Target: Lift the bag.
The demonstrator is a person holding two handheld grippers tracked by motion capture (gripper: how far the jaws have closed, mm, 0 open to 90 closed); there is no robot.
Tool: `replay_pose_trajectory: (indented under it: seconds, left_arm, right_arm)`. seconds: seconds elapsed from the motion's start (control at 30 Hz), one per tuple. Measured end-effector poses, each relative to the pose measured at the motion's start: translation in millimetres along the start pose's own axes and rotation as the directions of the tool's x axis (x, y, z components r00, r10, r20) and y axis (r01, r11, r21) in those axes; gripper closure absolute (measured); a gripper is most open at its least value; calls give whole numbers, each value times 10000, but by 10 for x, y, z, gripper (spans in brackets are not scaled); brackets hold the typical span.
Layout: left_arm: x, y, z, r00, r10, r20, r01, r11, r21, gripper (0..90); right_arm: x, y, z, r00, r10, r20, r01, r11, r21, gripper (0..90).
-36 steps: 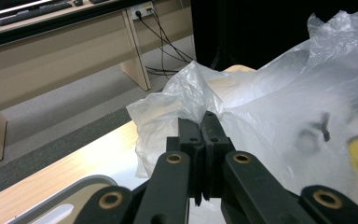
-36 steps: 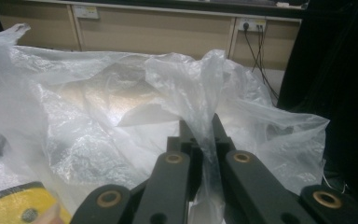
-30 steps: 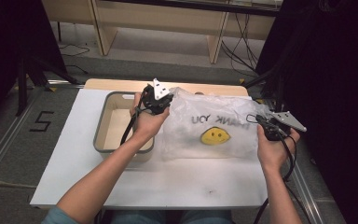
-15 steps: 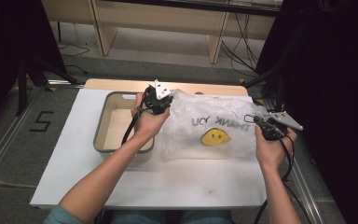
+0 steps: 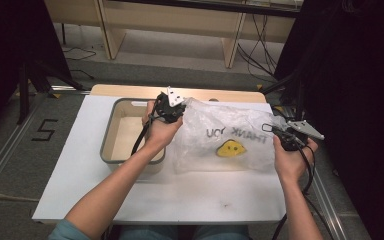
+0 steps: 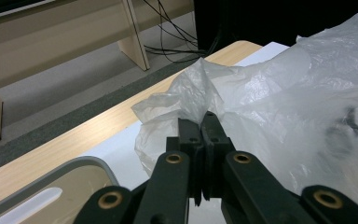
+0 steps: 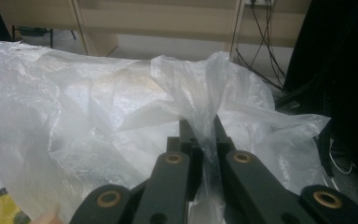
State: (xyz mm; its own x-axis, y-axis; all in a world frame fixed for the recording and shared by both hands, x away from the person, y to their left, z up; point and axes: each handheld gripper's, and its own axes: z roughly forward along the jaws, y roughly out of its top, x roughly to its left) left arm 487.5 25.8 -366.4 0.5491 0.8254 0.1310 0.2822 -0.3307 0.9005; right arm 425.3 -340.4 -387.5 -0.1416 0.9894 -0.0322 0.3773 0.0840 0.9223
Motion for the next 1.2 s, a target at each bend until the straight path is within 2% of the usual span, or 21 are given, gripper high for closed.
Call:
replay_pose_trajectory:
  seconds: [0.33, 0.47, 0.7, 0.83, 1.0, 1.2]
  left_arm:
    - [15, 1, -8, 9998, -134, 117, 134, 9999, -54, 875]
    - [24, 8, -25, 9998, -174, 110, 176, 9997, -143, 840]
    - [18, 30, -80, 9969, -714, 334, 732, 9957, -575, 591]
    - [-1, 43, -111, 9971, -730, 208, 744, 9941, -787, 444]
    - [-14, 49, -153, 9980, -585, 252, 604, 9945, -853, 364]
    - [-32, 51, -199, 9964, -791, 300, 820, 9902, -1129, 347]
  right_arm:
    - [6, 5, -9, 10000, -65, -7, 65, 10000, -23, 897]
    - [9, 8, -12, 9999, -111, 8, 111, 9999, -80, 895]
    - [2, 21, -40, 9998, -159, 82, 161, 9996, -236, 878]
    - [10, 38, -57, 9997, -223, 113, 227, 9991, -357, 857]
    - [4, 52, -80, 9994, -289, 175, 297, 9985, -455, 816]
    - [-6, 52, -109, 9991, -306, 309, 325, 9974, -639, 781]
